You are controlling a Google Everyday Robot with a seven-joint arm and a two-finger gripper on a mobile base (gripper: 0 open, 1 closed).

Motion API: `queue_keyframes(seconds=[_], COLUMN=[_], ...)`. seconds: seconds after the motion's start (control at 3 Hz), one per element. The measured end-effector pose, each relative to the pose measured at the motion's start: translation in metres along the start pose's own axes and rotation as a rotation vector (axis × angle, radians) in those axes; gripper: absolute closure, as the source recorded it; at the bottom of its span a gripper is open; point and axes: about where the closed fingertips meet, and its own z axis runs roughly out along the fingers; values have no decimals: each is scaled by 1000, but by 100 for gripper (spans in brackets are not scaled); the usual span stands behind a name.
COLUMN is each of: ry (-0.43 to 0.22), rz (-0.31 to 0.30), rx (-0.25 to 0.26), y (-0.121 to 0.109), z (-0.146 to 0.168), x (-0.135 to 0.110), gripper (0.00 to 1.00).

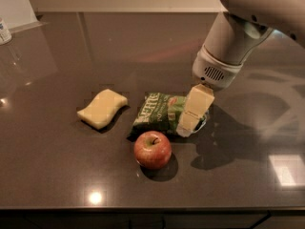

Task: Move green jalapeno chip bag near apple

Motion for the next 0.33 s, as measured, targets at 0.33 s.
queue_keyframes(seconds=[0.33], ry=[0], rz=[0], rx=[0], y=[0], z=[0], x=[0], gripper=[0])
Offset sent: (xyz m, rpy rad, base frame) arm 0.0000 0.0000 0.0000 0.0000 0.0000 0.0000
